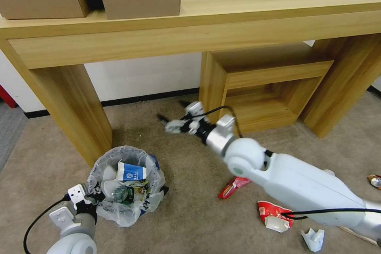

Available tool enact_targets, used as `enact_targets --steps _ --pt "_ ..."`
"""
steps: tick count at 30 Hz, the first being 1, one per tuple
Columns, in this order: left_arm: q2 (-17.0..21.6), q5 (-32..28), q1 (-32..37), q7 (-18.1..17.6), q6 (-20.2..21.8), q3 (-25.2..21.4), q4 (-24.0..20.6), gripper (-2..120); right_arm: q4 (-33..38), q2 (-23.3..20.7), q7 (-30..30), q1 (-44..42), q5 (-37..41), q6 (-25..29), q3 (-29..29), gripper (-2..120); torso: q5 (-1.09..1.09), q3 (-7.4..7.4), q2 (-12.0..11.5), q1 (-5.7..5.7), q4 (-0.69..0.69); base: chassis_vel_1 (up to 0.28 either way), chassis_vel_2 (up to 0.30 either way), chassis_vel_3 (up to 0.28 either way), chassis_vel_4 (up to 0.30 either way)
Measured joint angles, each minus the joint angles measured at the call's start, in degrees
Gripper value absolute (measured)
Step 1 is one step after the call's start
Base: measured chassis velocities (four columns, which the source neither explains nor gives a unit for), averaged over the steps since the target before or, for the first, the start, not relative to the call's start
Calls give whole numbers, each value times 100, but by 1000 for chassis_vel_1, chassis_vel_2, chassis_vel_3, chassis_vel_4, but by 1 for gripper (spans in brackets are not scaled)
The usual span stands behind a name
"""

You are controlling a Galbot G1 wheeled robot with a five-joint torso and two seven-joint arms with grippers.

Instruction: Pick up the trash bin and place the garbage on the floor into it.

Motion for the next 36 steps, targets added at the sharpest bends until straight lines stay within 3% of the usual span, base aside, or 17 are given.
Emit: enact_targets --steps 5,13,21,36 --pt "36 -12 6 1 5 -9 -90 0 15 -211 126 -533 25 -6 1150 100 0 0 0 0 -1 0 0 0 0" --pt "79 -24 10 3 8 -4 -91 0 -245 -367 523 -1470 -393 6 2120 100 2 0 0 0 -2 0 0 0 0" --pt "89 -22 -13 3 17 -10 -54 0 -492 -272 704 -1997 -695 53 2508 100 1 0 0 0 -1 0 0 0 0" --pt "149 -69 -55 -3 14 -20 57 0 -621 -100 801 -2269 -884 99 2615 100 0 0 0 0 0 -30 -26 -35 -32"
